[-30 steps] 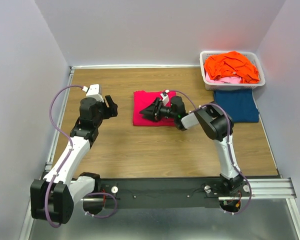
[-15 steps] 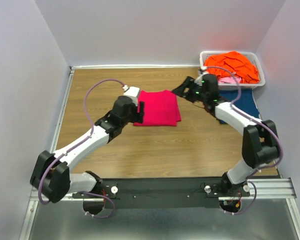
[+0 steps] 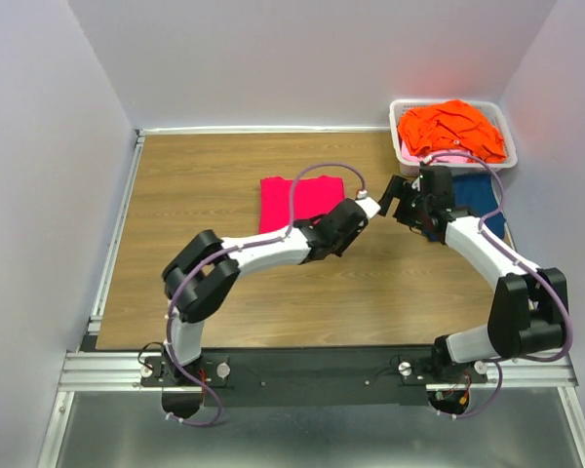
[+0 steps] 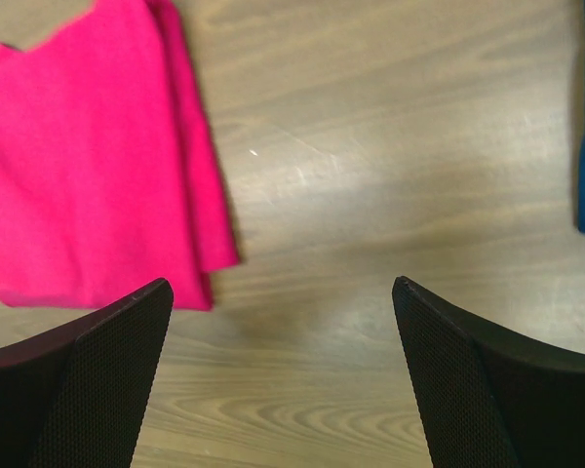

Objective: Fold and stack the t-shirts
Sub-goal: Neatly place the folded tshirt to the corner

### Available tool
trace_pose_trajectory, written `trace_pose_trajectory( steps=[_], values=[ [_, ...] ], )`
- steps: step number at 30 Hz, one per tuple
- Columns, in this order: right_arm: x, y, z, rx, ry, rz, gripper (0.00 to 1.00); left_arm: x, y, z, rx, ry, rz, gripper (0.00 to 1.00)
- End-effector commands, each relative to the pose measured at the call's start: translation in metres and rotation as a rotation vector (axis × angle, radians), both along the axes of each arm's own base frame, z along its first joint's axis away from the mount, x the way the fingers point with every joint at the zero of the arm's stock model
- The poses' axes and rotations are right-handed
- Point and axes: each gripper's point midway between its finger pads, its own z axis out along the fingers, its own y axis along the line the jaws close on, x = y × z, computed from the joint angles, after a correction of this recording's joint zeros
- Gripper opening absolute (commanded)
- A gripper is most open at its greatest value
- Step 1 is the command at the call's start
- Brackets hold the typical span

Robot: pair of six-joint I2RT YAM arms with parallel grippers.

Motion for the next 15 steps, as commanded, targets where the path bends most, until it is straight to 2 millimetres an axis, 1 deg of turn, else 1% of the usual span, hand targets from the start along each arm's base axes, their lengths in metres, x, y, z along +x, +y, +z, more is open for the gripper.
trace_pose_trajectory(
  steps=[1,2,3,6,7,10,12,15],
  values=[
    [-0.017,-0.015,-0.021,-0.06,0.07,-0.024,1.0,0.004,-0.002,-0.014,0.096,0.001,-0.036,0.32],
    [-0.019,-0.015,-0.025,-0.061,0.079,-0.022,1.0,0.005,-0.007,-0.014,0.085,0.006,-0.047,0.32],
    [-0.02,-0.015,-0.027,-0.062,0.085,-0.021,1.0,0.004,-0.01,-0.022,0.091,0.02,-0.055,0.32],
    [-0.022,-0.015,-0.034,-0.063,0.103,-0.018,1.0,0.008,-0.019,-0.027,0.11,0.009,-0.097,0.32],
    [-0.022,-0.015,-0.035,-0.063,0.108,-0.018,1.0,0.009,-0.018,-0.035,0.127,0.014,-0.098,0.32],
    [-0.022,-0.015,-0.039,-0.061,0.119,-0.014,1.0,0.013,-0.022,-0.045,0.148,0.014,-0.105,0.4],
    [-0.022,-0.014,-0.04,-0.06,0.124,-0.011,1.0,0.014,-0.026,-0.049,0.15,0.021,-0.12,0.46],
    [-0.023,-0.014,-0.044,-0.062,0.133,-0.009,1.0,0.011,-0.026,-0.065,0.174,0.057,-0.13,0.49]
  ],
)
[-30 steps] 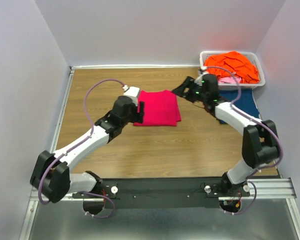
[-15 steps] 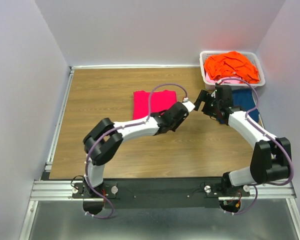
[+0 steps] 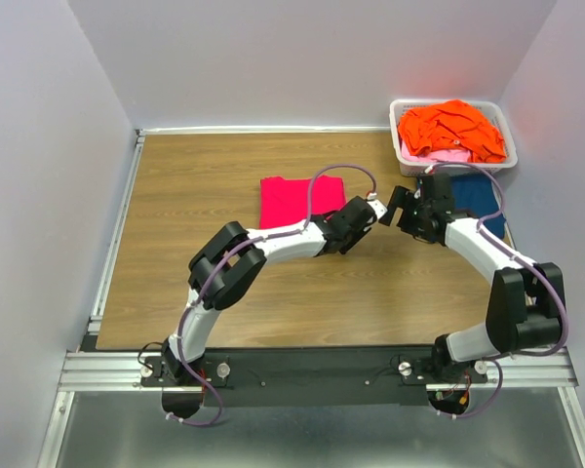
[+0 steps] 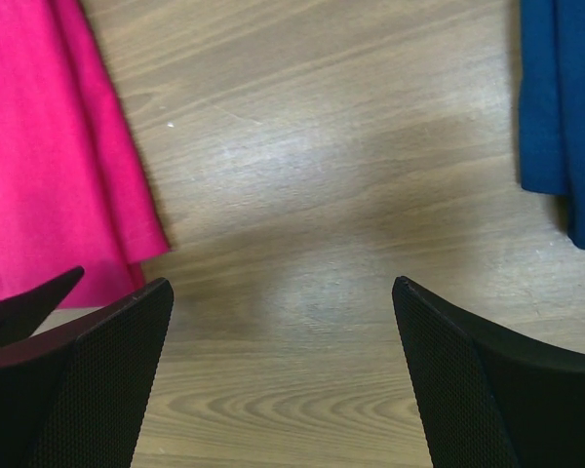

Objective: Fold and stack the t-shirts
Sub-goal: Neatly place the folded tshirt to the corner

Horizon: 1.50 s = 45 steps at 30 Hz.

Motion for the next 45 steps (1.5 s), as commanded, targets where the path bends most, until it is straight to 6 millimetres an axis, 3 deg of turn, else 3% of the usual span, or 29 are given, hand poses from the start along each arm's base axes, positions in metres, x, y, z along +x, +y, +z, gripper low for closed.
trace_pose_trajectory(
  steps=[1,5,10,14,16,22,27,35,36,45],
  values=[
    [-0.004,0.004,-0.009,-0.001,0.025,0.02,1.0,-0.01,-0.006,-0.026,0.053,0.051,-0.068,0.49],
    [-0.005,0.003,-0.01,-0.001,0.029,0.018,1.0,-0.018,-0.003,-0.041,0.064,0.091,-0.074,0.49],
    [-0.004,0.008,-0.011,0.023,0.036,0.029,1.0,-0.021,0.002,-0.05,0.075,0.104,-0.064,0.38],
    [0.0,0.017,-0.013,0.066,0.05,0.045,1.0,-0.021,0.002,-0.045,0.061,0.092,-0.059,0.17],
    [0.001,0.022,-0.013,0.097,0.05,0.046,1.0,-0.018,0.0,-0.032,0.028,0.069,-0.057,0.01],
    [0.009,0.043,-0.018,0.209,0.059,0.076,0.93,-0.02,-0.002,0.001,-0.076,0.042,-0.05,0.0],
    [0.02,0.064,-0.017,0.321,0.058,0.123,0.79,-0.023,0.002,0.016,-0.135,0.037,-0.034,0.0],
    [0.033,0.106,-0.027,0.533,0.118,0.221,0.82,-0.024,0.0,0.033,-0.195,0.038,-0.028,0.0],
    [0.033,0.112,-0.037,0.551,0.143,0.234,0.82,-0.023,-0.002,0.038,-0.206,0.032,-0.027,0.0],
    [0.028,0.178,-0.06,0.543,0.21,0.338,0.81,-0.024,-0.008,0.052,-0.257,0.035,-0.031,0.0]
  ],
)
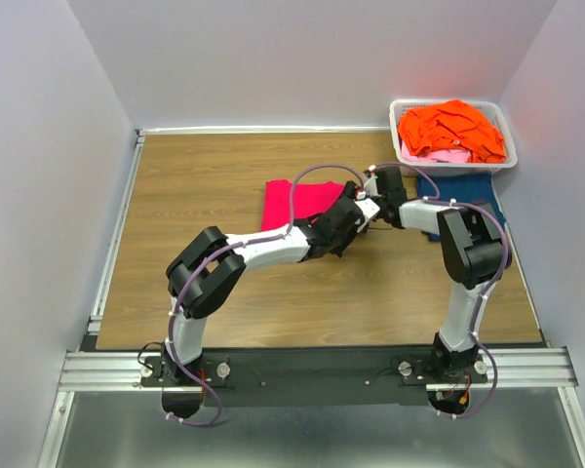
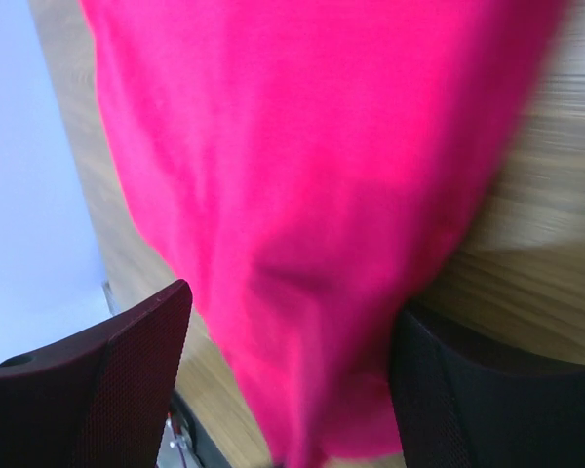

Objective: Fold and stack the t-shirts
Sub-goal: Neatly place the folded tshirt to the corner

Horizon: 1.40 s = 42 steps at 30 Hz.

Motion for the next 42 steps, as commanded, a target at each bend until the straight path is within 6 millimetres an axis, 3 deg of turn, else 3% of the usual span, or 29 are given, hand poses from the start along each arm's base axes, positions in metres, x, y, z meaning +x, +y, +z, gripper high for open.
trace_pose_trajectory(
  steps=[1,5,8,9,10,11,12,14,20,24,25,28,29,30,32,35,37,38,40,42],
  values=[
    [-0.01,0.027,-0.021,-0.004,0.057,0.051,0.8,-0.002,-0.014,0.034,-0.113,-0.012,-0.021,0.0],
    [-0.005,0.037,-0.021,-0.011,0.038,0.07,0.69,-0.005,-0.018,0.043,-0.143,-0.01,-0.026,0.0],
    [-0.003,0.035,-0.017,-0.025,0.01,0.069,0.44,-0.008,-0.02,0.051,-0.176,-0.003,-0.028,0.0],
    [-0.003,0.034,-0.014,-0.03,-0.001,0.069,0.35,-0.01,-0.021,0.053,-0.188,0.004,-0.037,0.07],
    [-0.005,0.032,-0.016,-0.042,-0.002,0.067,0.21,-0.012,-0.023,0.056,-0.201,0.009,-0.044,0.11],
    [-0.005,0.03,-0.015,-0.053,-0.015,0.071,0.15,-0.014,-0.024,0.058,-0.212,0.016,-0.046,0.16],
    [-0.007,0.027,-0.01,-0.066,-0.025,0.071,0.1,-0.015,-0.024,0.064,-0.225,0.016,-0.051,0.29],
    [-0.014,0.021,-0.007,-0.098,-0.037,0.082,0.07,-0.018,-0.022,0.07,-0.241,0.017,-0.043,0.46],
    [-0.021,-0.015,-0.008,-0.272,-0.072,0.077,0.01,-0.018,0.002,0.118,-0.282,-0.024,-0.003,0.6],
    [-0.026,-0.056,-0.001,-0.481,-0.086,0.064,0.01,-0.011,0.041,0.159,-0.257,-0.078,0.035,0.63],
    [-0.027,-0.063,0.0,-0.518,-0.085,0.064,0.01,-0.007,0.055,0.178,-0.269,-0.116,0.046,0.63],
    [-0.026,-0.09,0.011,-0.648,-0.117,0.049,0.01,0.02,0.11,0.201,-0.27,-0.174,0.154,0.63],
    [-0.027,-0.1,0.017,-0.681,-0.128,0.048,0.01,0.035,0.141,0.194,-0.238,-0.188,0.245,0.63],
    [-0.023,-0.107,0.021,-0.702,-0.143,0.035,0.01,0.041,0.155,0.202,-0.239,-0.214,0.281,0.63],
    [-0.019,-0.132,0.025,-0.791,-0.135,-0.005,0.01,0.048,0.193,0.196,-0.245,-0.23,0.389,0.64],
    [-0.012,-0.161,0.031,-0.886,-0.125,-0.046,0.01,0.042,0.215,0.183,-0.322,-0.219,0.422,0.65],
    [-0.007,-0.178,0.033,-0.937,-0.116,-0.071,0.01,0.035,0.227,0.159,-0.347,-0.2,0.435,0.65],
    [0.0,-0.181,0.04,-0.946,-0.132,-0.084,0.01,0.031,0.225,0.151,-0.367,-0.169,0.405,0.65],
    [0.005,-0.189,0.041,-0.973,-0.122,-0.094,0.01,0.03,0.241,0.135,-0.342,-0.142,0.45,0.65],
    [0.01,-0.2,0.044,-0.991,-0.111,-0.116,0.01,0.032,0.253,0.137,-0.322,-0.172,0.502,0.65]
  ],
)
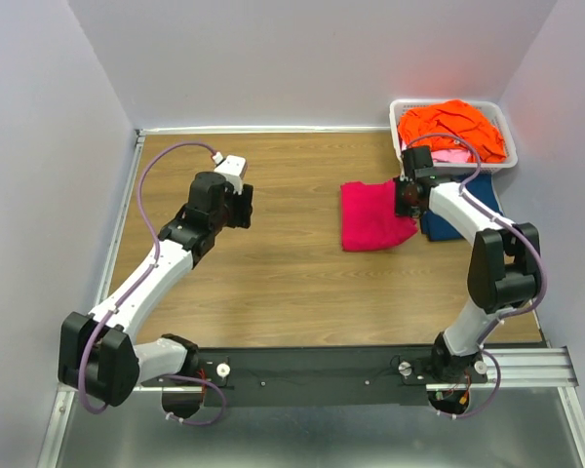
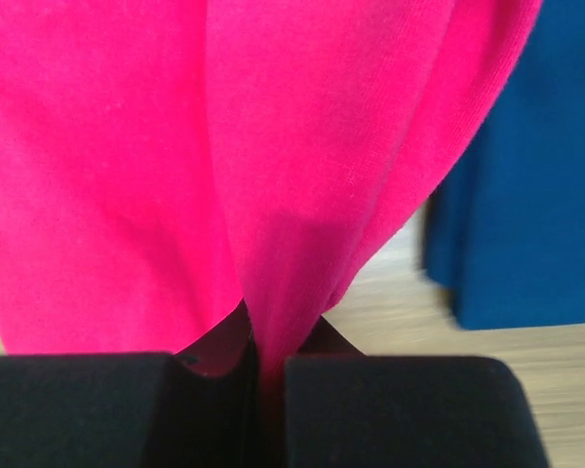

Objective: Fold and stack the t-shirts
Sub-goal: Neatly place the folded tshirt to the corner

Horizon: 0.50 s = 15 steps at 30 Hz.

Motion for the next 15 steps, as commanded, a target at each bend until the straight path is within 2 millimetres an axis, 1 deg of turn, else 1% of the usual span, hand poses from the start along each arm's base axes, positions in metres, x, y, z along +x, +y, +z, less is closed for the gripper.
trace_pose_trajectory(
  steps=[1,2,4,5,9,10,11,15],
  values=[
    [0.013,-0.039,0.011,-0.136,-0.005,-0.061,0.01,0.001,0.007,0.017,-0.043,-0.061,0.031,0.65],
    [0.015,-0.043,0.012,-0.141,-0.006,-0.072,0.01,0.003,0.012,0.02,-0.034,-0.077,0.058,0.65],
    [0.016,-0.054,0.014,-0.157,-0.009,-0.092,0.01,0.002,0.017,0.025,-0.028,-0.096,0.081,0.65],
    [0.017,-0.063,0.015,-0.168,-0.009,-0.108,0.01,0.001,0.017,0.027,-0.029,-0.099,0.081,0.65],
    [0.022,-0.086,0.019,-0.21,-0.011,-0.13,0.01,0.001,0.017,0.03,-0.031,-0.108,0.075,0.65],
    [0.022,-0.091,0.021,-0.223,-0.012,-0.136,0.01,0.0,0.017,0.029,-0.03,-0.106,0.074,0.65],
    [0.021,-0.1,0.024,-0.249,-0.01,-0.143,0.01,0.0,0.017,0.029,-0.029,-0.107,0.073,0.65],
    [0.017,-0.12,0.032,-0.298,-0.013,-0.166,0.01,0.001,0.019,0.029,-0.025,-0.107,0.079,0.65]
  ],
)
